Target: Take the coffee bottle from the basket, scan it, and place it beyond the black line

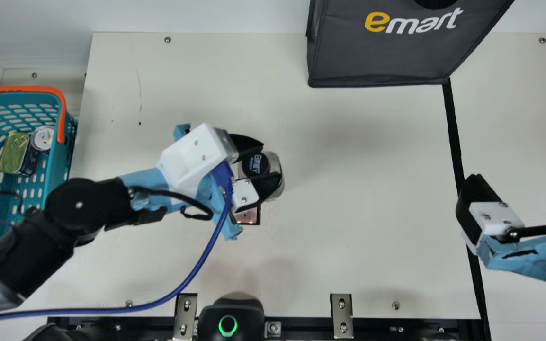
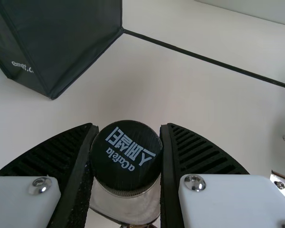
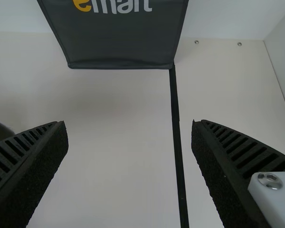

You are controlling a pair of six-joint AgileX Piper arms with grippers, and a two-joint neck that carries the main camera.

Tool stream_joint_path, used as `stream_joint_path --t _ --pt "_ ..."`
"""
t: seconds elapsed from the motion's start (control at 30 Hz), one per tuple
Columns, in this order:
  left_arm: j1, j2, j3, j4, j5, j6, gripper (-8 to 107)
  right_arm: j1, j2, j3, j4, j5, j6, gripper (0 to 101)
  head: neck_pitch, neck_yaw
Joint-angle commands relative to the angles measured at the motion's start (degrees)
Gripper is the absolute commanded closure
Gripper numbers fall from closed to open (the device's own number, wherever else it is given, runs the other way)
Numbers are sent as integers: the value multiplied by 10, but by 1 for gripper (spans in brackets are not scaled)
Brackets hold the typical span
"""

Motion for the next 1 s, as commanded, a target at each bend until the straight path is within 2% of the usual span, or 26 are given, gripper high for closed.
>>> stream_joint_path --t 0.0,0.37,0.97 --pt "-3 20 -10 -10 0 15 89 0 0 0 0 0 0 10 -15 1" --pt "-25 105 -71 -43 -6 62 89 0 0 0 0 1 0 10 -15 1" --pt "-49 187 -152 -28 -13 60 89 0 0 0 0 1 0 10 -15 1"
